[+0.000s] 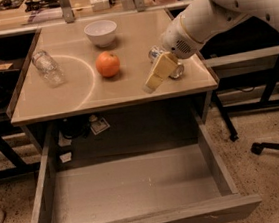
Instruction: Place orange into top drawer
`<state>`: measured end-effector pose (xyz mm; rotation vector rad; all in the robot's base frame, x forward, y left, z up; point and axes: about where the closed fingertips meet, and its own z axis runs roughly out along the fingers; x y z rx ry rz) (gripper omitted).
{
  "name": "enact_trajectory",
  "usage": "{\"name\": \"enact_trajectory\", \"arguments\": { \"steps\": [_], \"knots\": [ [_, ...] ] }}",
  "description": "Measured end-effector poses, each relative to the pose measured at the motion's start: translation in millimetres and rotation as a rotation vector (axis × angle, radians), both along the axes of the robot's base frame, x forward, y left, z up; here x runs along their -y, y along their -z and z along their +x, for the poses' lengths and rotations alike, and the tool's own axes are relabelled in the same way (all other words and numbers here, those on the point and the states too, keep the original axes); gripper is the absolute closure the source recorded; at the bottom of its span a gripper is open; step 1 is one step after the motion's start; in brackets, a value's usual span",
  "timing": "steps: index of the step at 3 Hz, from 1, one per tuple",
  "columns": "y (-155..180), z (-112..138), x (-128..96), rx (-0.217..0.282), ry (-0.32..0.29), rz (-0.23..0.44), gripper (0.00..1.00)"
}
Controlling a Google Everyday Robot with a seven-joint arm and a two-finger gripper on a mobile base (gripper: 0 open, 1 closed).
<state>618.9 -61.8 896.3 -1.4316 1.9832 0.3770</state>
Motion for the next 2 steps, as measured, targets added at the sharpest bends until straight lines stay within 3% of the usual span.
{"name": "enact_trajectory", "arguments": {
  "steps": [1, 2],
  "knots": [
    [9.1, 8.9, -9.3, 0.014, -0.009, 0.013, 0.00],
    [16.9, 38.2, -30.3, 0.044, -0.035, 0.052, 0.00]
  ]
}}
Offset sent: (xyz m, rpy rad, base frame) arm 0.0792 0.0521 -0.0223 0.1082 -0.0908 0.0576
